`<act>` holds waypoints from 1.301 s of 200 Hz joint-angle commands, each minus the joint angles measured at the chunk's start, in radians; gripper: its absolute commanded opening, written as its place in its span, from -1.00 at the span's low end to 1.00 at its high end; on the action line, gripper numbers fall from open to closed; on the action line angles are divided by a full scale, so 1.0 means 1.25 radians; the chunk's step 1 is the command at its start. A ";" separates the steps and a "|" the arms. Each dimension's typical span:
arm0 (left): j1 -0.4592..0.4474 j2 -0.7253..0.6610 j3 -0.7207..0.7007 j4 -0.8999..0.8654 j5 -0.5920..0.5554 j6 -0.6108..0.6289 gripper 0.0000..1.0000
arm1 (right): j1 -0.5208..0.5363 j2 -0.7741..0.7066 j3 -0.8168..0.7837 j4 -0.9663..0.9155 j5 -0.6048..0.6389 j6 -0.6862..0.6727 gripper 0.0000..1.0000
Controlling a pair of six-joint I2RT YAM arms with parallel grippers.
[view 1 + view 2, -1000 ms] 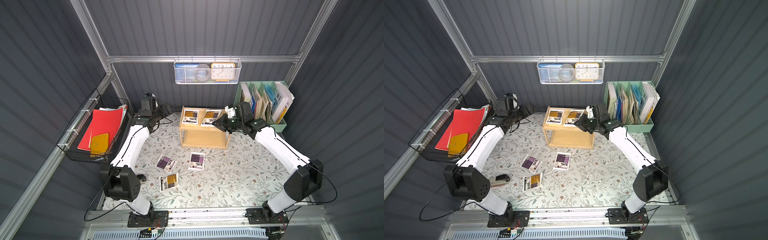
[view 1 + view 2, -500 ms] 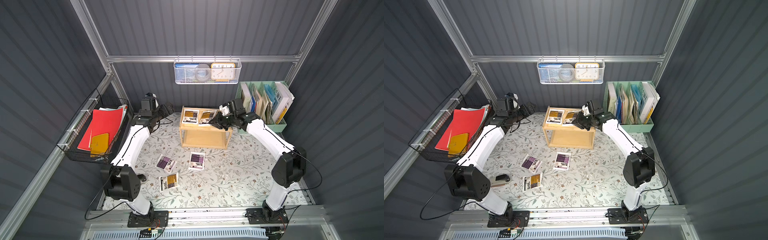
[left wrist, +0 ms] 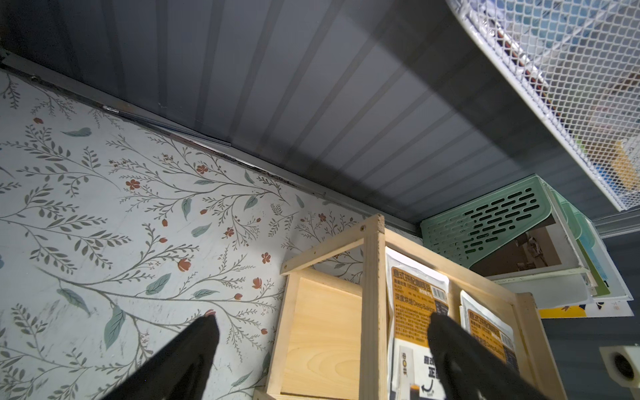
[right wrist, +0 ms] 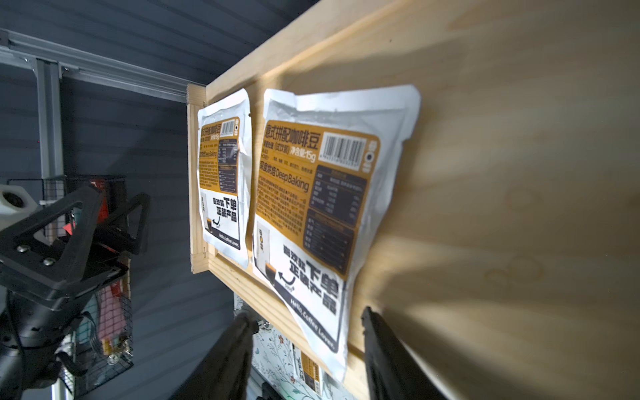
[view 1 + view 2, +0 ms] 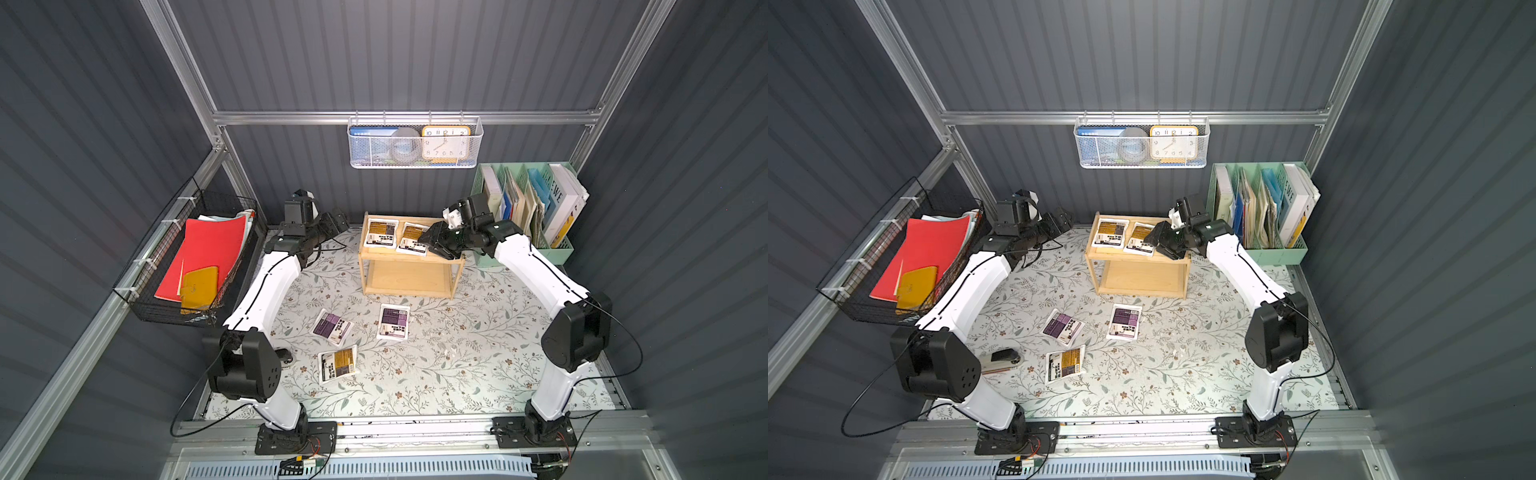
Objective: Place the bagged coffee beans on the shelf by color
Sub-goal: Place the bagged coffee beans on the shelf.
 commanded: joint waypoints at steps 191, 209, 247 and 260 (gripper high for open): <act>0.004 -0.081 -0.149 0.023 0.005 0.005 1.00 | -0.025 -0.003 0.045 0.034 -0.009 0.027 0.27; 0.004 -0.113 -0.188 0.026 -0.015 -0.001 1.00 | -0.024 -0.048 0.015 0.049 -0.013 0.033 0.33; 0.002 -0.188 -0.289 0.009 -0.035 -0.022 1.00 | 0.002 -0.153 -0.072 0.084 -0.021 0.042 0.36; 0.001 -0.213 -0.325 0.004 -0.036 -0.034 1.00 | 0.021 -0.187 -0.108 0.091 -0.024 0.039 0.36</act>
